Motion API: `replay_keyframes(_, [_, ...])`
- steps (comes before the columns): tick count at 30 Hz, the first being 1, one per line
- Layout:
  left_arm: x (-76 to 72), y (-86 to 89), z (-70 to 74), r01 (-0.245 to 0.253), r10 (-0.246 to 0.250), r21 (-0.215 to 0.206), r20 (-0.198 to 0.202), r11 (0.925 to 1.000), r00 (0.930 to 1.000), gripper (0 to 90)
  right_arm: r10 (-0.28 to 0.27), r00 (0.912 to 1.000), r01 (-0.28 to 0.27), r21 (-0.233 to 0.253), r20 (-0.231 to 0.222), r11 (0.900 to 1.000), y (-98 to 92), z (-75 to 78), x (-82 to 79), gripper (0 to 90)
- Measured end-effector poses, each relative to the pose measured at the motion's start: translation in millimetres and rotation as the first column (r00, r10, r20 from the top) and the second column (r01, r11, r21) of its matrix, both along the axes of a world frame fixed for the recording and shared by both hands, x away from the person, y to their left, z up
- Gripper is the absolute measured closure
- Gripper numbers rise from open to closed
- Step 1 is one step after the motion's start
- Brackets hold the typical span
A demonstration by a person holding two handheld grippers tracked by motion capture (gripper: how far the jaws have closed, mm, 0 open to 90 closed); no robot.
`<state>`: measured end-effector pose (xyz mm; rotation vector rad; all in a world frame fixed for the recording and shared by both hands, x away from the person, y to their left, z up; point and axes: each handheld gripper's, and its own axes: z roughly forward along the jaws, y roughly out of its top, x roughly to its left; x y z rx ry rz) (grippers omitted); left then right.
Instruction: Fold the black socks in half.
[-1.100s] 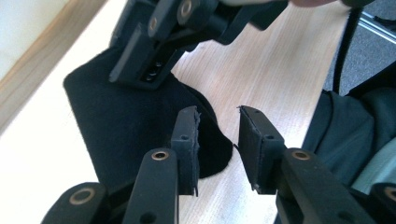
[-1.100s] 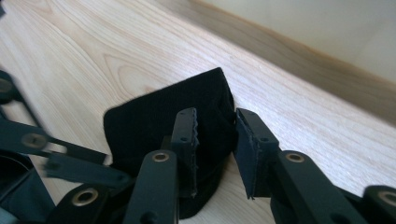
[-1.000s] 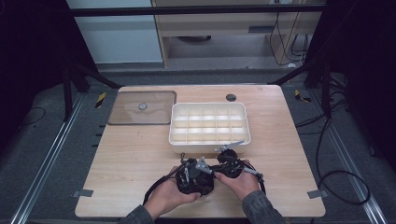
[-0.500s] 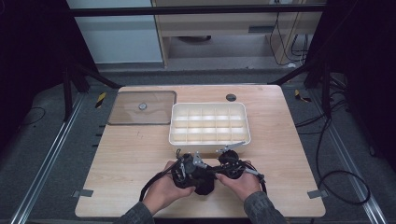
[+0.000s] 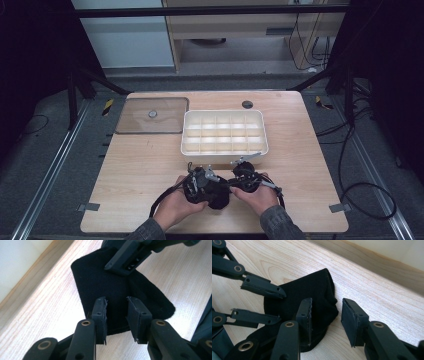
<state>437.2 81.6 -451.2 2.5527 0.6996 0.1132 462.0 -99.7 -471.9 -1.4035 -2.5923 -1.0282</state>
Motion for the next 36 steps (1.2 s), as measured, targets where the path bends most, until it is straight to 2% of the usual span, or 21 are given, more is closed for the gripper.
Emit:
replay_keyframes(2, [0.0, 1.1, 0.0, 0.0, 0.0, -0.007, -0.013, 1.0, 0.9999, 67.8, 0.002, 1.0, -0.002, 0.004, 0.0, 1.0, 0.1, 0.2, 1.8, 60.7])
replay_keyframes(3, [-1.1, 1.3, -0.5, -0.001, 0.001, -0.024, -0.028, 0.9997, 0.9996, 67.6, 0.0, 1.0, 0.0, -0.002, 0.0, 1.0, 1.0, 1.0, 4.0, 60.7])
replay_keyframes(5, [-2.6, 1.3, -0.7, 0.003, -0.003, -0.025, -0.027, 0.9997, 0.9996, 67.6, 0.0, 1.0, 0.0, -0.01, 0.005, 1.0, 2.3, 1.9, 6.0, 60.7])
replay_keyframes(6, [-3.3, 0.8, -1.5, 0.004, -0.007, -0.048, -0.044, 0.9988, 0.999, 67.5, 0.001, 1.0, -0.001, -0.01, 0.002, 1.0, 3.2, 2.5, 6.4, 60.8])
replay_keyframes(7, [-3.2, 1.4, -1.3, 0.002, -0.005, -0.051, -0.046, 0.9987, 0.9989, 67.4, 0.005, 1.0, -0.005, -0.014, 0.005, 1.0, 4.1, 2.9, 7.3, 60.7])
replay_keyframes(15, [-1.4, 8.7, 3.3, -0.026, 0.023, -0.073, -0.039, 0.997, 0.999, 63.5, 0.011, 0.9999, -0.011, -0.009, 0.013, 1.0, 6.3, 7.8, 8.5, 59.1])
replay_keyframes(18, [-1.3, 9.8, 4.5, -0.027, 0.025, -0.069, -0.034, 0.9973, 0.9991, 62.6, 0.012, 0.9998, -0.012, -0.006, 0.017, 1.0, 6.1, 9.0, 7.5, 58.1])
replay_keyframes(20, [-2.3, 10.1, 5.6, -0.026, 0.023, -0.081, -0.038, 0.9964, 0.999, 61.6, 0.011, 0.9998, -0.011, -0.001, 0.016, 1.0, 6.1, 10.3, 6.6, 57.1])
replay_keyframes(23, [-3.6, 11.1, 9.7, -0.031, 0.031, -0.068, -0.004, 0.9972, 0.9995, 58.6, 0.009, 0.9999, -0.009, 0.005, 0.015, 1.0, 8.4, 13.5, 5.3, 54.8])
replay_keyframes(24, [-3.6, 11.1, 9.7, -0.031, 0.031, -0.068, -0.004, 0.9972, 0.9995, 56.4, 0.009, 0.9999, -0.009, 0.005, 0.015, 1.0, 8.4, 13.5, 5.3, 54.8])
replay_keyframes(25, [-3.2, 12.3, 11.8, -0.04, 0.041, -0.061, 0.017, 0.9973, 0.999, 54.0, 0.014, 0.9995, -0.015, 0.007, 0.028, 1.0, 8.9, 15.4, 5.0, 53.5])
replay_keyframes(29, [-1.6, 16.8, 14.3, -0.069, 0.072, -0.062, 0.037, 0.9957, 0.9967, 44.6, 0.012, 0.9994, -0.012, 0.004, 0.032, 1.0, 10.5, 19.3, 3.2, 50.7])
replay_keyframes(31, [-0.9, 18.0, 14.7, -0.076, 0.078, -0.059, 0.04, 0.9954, 0.9961, 43.7, 0.014, 0.9993, -0.014, 0.007, 0.034, 1.0, 11.0, 19.9, 3.2, 50.2])
replay_keyframes(36, [2.8, 28.1, 18.1, -0.124, 0.128, -0.052, 0.077, 0.9909, 0.9888, 31.3, 0.01, 0.9991, -0.01, 0.007, 0.042, 1.0, 13.8, 24.3, 3.7, 47.2])
